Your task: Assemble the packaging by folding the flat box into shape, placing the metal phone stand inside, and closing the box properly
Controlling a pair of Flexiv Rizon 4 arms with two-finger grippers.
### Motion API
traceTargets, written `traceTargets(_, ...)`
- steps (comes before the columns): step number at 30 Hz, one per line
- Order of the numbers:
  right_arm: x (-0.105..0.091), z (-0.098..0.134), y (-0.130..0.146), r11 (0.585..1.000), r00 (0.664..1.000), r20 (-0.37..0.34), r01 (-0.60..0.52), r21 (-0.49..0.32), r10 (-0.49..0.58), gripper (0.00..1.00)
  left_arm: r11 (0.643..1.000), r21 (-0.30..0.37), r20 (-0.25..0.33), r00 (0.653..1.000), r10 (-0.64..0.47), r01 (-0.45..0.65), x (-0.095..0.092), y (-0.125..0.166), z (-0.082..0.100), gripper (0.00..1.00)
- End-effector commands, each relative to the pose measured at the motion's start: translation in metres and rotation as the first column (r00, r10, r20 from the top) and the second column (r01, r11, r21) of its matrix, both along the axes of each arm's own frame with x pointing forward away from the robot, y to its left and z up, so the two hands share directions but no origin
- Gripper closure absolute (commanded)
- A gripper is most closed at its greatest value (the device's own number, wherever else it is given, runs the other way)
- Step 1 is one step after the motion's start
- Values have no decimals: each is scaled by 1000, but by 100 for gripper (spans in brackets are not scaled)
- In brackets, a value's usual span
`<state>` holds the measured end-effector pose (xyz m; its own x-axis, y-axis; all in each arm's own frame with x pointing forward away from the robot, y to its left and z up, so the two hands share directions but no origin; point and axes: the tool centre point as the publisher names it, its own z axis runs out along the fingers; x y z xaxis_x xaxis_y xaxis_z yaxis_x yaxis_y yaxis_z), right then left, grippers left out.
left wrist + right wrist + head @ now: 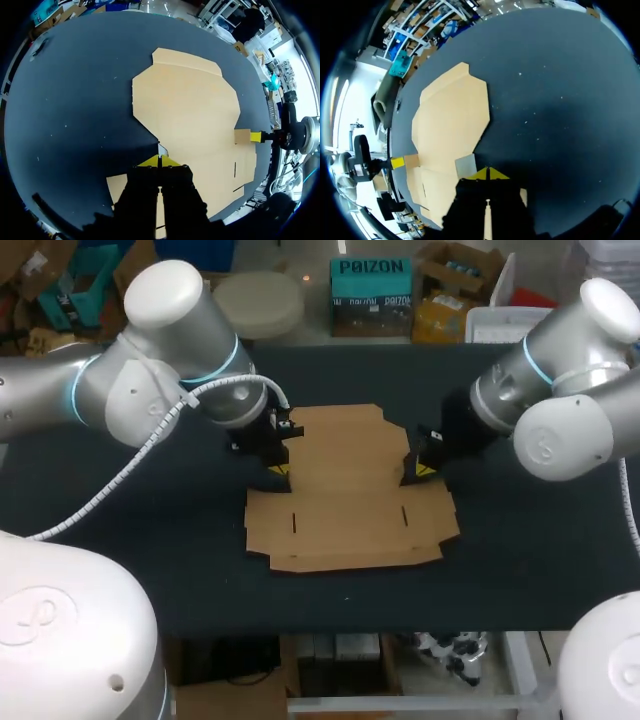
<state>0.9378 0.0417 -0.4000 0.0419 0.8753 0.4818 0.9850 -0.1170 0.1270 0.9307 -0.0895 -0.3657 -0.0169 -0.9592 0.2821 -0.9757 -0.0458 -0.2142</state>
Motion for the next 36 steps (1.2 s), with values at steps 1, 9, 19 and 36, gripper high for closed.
traceTargets(1, 0, 12, -14, 998, 999, -35, -33, 57, 35, 100, 1000, -1, -1, 1000, 6, -6, -9, 10, 14, 100)
traceTargets(9, -7, 28, -27, 995, 997, -33, -65, 76, 68, 100, 1000, 2, 13, 1000, 19, -19, -28, 15, 38, 100)
traceTargets(19, -29, 57, -45, 996, 997, -32, -68, 61, 70, 100, 999, -7, 11, 999, 47, -47, -60, 24, 67, 100)
traceTargets(36, -102, 82, -71, 992, 994, -33, -104, 74, 107, 100, 999, -17, 15, 999, 46, -46, -148, 23, 85, 100)
